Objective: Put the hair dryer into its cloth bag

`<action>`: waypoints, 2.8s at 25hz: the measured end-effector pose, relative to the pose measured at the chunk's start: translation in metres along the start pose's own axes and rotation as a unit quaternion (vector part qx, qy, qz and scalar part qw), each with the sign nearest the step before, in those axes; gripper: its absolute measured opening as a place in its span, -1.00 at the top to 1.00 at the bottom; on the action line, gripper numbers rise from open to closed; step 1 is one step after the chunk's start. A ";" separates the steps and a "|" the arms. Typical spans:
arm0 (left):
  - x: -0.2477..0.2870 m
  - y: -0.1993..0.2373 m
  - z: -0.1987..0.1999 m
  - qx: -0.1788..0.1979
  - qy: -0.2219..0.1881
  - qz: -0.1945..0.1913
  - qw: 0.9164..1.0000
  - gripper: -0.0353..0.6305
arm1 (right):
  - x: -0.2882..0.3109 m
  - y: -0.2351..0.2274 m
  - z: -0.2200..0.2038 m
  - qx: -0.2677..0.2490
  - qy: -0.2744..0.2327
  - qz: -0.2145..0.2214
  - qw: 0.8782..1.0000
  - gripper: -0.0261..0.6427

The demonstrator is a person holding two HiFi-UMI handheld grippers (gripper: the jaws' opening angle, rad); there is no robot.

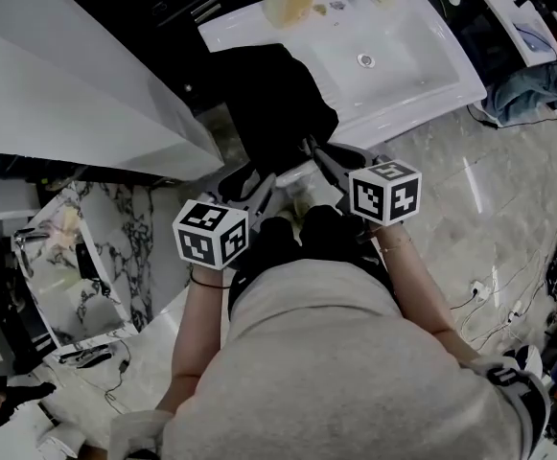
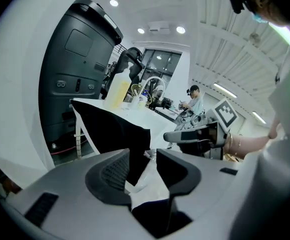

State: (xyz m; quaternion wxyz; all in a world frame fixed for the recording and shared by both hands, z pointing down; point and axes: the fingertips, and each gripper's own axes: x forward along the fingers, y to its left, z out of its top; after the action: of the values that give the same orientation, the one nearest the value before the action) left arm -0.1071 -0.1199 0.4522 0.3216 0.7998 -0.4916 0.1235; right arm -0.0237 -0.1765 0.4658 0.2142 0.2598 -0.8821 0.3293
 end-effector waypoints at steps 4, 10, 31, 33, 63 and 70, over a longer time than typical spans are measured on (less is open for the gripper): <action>0.009 -0.004 0.014 0.011 -0.004 -0.011 1.000 0.48 | -0.009 0.015 0.016 -0.032 -0.029 0.041 0.998 0.93; 0.019 -0.012 0.042 0.000 -0.038 -0.014 0.999 0.84 | -0.021 0.024 0.041 -0.048 -0.073 0.047 0.995 0.93; 0.056 -0.022 0.074 0.061 -0.019 0.050 0.997 0.86 | -0.022 0.021 0.081 -0.074 -0.113 0.046 0.990 0.93; 0.058 -0.021 0.073 0.065 -0.012 0.053 0.996 0.86 | -0.020 0.023 0.080 -0.084 -0.108 0.049 0.989 0.93; 0.057 -0.018 0.084 0.033 -0.048 0.035 0.998 0.86 | -0.008 0.018 0.082 -0.107 -0.087 0.042 0.990 0.93; 0.058 -0.020 0.082 0.031 -0.053 0.023 0.998 0.86 | -0.005 0.015 0.082 -0.108 -0.089 0.040 0.989 0.93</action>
State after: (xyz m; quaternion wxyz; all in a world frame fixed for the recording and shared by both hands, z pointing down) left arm -0.0713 -0.2071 0.4116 0.2668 0.8033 -0.5223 0.1036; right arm -0.0456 -0.2216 0.3994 0.1483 0.2282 -0.9376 0.2164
